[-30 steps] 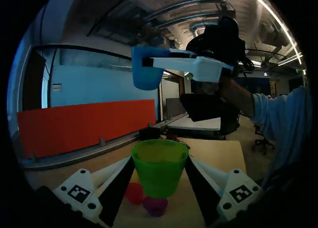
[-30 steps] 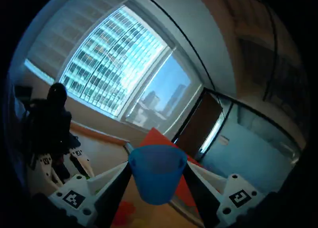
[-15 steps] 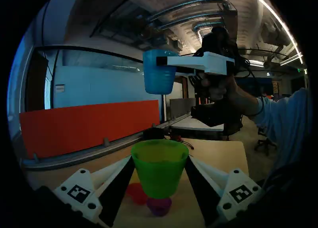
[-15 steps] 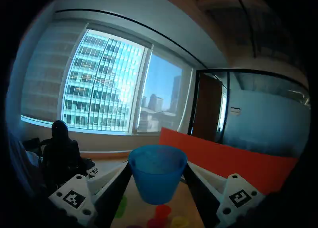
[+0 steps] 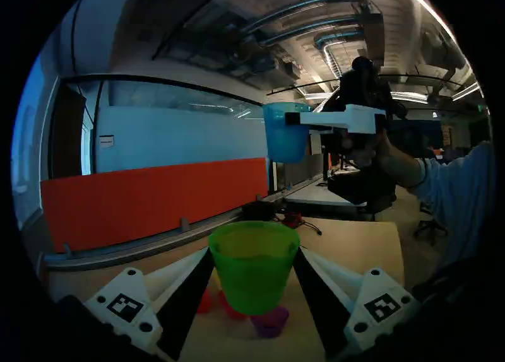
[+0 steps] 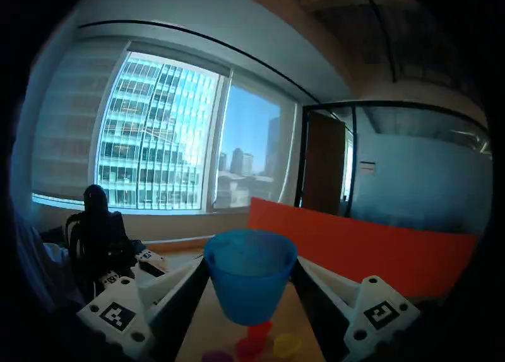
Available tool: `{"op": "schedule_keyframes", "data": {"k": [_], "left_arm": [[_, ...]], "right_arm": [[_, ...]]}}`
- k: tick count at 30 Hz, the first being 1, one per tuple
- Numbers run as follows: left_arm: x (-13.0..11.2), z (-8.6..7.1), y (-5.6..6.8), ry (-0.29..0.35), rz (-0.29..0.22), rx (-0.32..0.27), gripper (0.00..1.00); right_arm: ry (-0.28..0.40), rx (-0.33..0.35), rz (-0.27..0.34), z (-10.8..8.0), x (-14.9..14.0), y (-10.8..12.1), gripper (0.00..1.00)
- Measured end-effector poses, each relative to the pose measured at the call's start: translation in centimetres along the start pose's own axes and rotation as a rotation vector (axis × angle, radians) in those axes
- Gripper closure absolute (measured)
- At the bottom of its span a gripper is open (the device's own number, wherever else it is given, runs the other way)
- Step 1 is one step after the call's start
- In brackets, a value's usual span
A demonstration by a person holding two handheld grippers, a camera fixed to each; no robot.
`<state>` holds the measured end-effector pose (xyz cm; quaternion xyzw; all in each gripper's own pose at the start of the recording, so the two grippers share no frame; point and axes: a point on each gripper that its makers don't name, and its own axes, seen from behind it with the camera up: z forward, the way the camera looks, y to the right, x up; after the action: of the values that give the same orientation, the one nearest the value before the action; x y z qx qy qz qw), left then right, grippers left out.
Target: Pour water
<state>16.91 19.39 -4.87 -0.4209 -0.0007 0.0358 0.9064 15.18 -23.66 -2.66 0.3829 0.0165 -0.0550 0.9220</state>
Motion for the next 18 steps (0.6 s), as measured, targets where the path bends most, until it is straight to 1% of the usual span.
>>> {"op": "schedule_keyframes", "data": {"k": [12,18], "left_arm": [[-0.3,-2.5,-3.4,-0.015,0.014,0.089,0.15],[-0.1,-3.7,-4.6,-0.015,0.016,0.123,0.15]], "right_arm": [[-0.02,-0.059,0.02,-2.9,-2.8,2.9,0.11],[-0.024,-0.091,0.035,-4.3,-4.0,4.4,0.11]]}}
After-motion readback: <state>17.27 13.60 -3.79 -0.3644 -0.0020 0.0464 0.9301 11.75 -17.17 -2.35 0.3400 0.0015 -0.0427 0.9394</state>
